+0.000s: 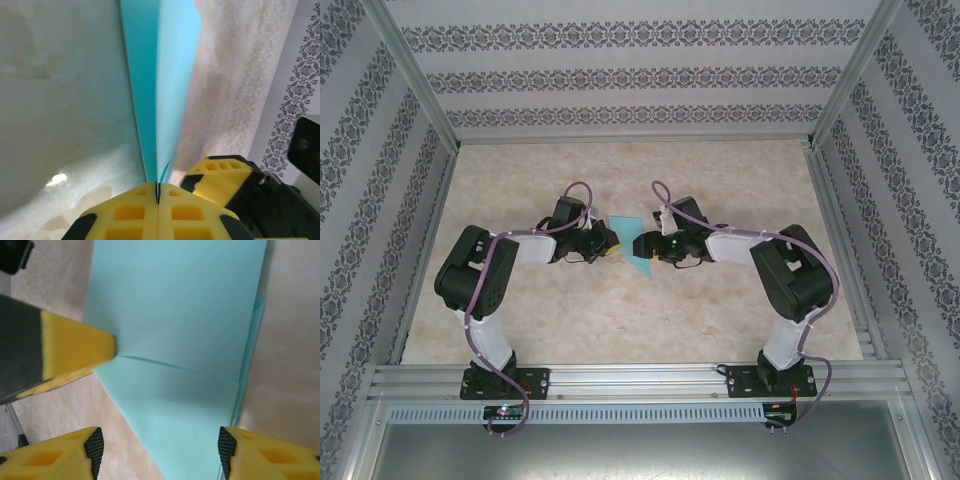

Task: Fold a paper plane with a square sheet of paper (pick it up from the middle)
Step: Fold the wing for the fifth time at the center of the table.

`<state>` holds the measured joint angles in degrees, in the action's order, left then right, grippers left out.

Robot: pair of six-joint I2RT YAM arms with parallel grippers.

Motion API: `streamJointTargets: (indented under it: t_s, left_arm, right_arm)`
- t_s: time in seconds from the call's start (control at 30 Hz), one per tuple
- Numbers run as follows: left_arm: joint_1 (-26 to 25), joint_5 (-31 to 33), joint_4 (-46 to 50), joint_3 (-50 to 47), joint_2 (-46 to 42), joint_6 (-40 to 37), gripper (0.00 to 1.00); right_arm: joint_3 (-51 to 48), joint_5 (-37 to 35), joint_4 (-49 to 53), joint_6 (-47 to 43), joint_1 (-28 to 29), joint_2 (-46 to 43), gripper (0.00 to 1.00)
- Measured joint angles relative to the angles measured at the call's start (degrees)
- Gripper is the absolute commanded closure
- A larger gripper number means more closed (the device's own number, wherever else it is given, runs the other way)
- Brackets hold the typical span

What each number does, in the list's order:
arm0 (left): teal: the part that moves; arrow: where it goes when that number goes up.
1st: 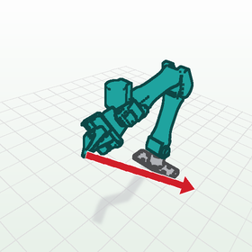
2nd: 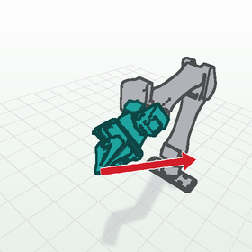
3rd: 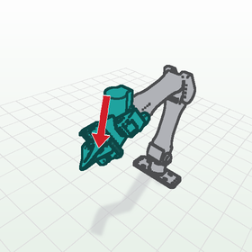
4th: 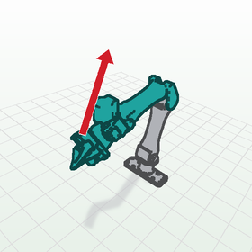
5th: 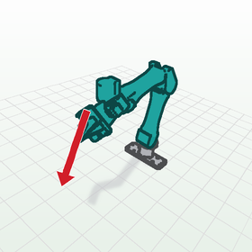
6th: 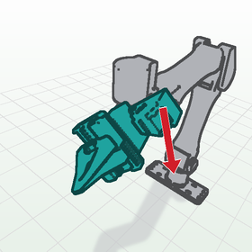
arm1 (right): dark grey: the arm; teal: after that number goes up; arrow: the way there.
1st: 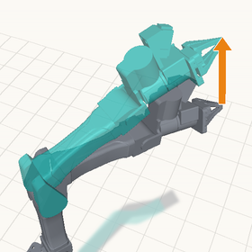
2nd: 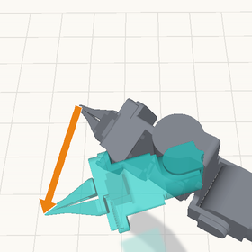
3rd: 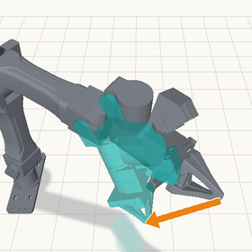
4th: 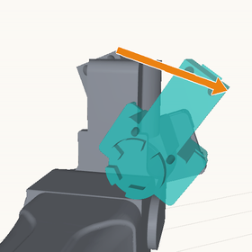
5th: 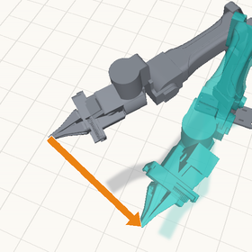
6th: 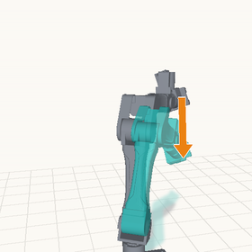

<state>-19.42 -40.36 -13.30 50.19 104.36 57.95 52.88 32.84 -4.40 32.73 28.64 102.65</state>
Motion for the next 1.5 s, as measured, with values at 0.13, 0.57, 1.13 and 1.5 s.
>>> streamJointTargets:
  t_s: [0.13, 0.57, 1.13, 1.5]
  left_arm:
    - [-0.2, 1.7, 0.5, -1.6, -3.0, 0.1, 0.94]
    - [-0.4, 8.6, 2.6, -8.3, -12.7, 5.4, 0.94]
    - [-0.4, 17.9, 9.9, -8.8, -22.2, 7.3, 0.92]
    - [-0.4, 16.4, 9.9, -8.7, -16.3, 7.7, 0.91]
  right_arm:
    - [-3.1, -6.0, -1.7, -4.2, 1.4, -5.1, 0.31]
    - [-10.6, -27.6, -15.2, -23.8, 13.9, -10.8, 0.31]
    - [-8.6, -29.2, -20.9, -31.7, 15.5, -9.9, 0.33]
    - [-7.5, -25.0, -22.6, -38.7, 18.6, -2.9, 0.34]
